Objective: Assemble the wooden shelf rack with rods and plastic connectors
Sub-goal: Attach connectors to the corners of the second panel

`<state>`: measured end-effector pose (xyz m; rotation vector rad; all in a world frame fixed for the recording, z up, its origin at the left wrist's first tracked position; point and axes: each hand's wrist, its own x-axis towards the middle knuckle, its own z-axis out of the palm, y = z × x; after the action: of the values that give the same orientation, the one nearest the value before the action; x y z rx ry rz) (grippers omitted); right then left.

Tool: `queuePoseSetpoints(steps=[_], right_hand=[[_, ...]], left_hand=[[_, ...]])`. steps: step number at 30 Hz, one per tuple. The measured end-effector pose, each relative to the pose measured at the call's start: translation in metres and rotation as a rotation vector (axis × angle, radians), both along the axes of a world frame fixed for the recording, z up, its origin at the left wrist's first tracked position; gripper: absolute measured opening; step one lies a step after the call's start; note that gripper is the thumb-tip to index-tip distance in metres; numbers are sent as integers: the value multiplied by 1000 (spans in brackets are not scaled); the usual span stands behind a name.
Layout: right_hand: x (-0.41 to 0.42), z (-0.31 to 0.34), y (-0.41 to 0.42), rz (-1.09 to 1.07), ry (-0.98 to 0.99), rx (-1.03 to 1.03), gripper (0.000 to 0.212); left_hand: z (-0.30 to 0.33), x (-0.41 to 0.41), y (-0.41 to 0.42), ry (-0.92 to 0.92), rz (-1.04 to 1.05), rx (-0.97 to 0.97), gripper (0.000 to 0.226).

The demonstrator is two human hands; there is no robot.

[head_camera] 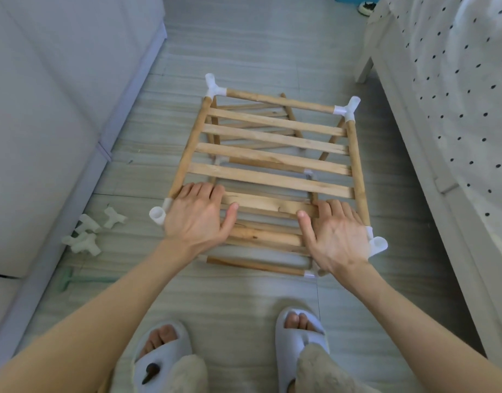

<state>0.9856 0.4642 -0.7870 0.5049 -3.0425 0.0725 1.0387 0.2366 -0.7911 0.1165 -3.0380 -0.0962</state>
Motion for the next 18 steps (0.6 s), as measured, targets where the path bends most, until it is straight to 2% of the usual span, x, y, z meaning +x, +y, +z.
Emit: queuePoseSetpoints(steps=[6,11,13,15,17,18], right_hand=[[-11,-2,2,18,-21,-14,83],[-35,0,21,103,-49,26,54],[-43,6,28,80,-21,53,58],[-48,16,31,24,13,100,61],[-44,21,27,-56,-8,114,51],[-38,22,22,-90,-33,53,48]], left_hand=[[1,-2,5,-13,37,13,54],[6,3,32,-162,137,-17,68],[6,1,48,-267,147,-5,62],[12,-2,61,-396,124,79,63],[24,-6,64,-487,65,208,60],[29,-8,63,-518,20,282,56]])
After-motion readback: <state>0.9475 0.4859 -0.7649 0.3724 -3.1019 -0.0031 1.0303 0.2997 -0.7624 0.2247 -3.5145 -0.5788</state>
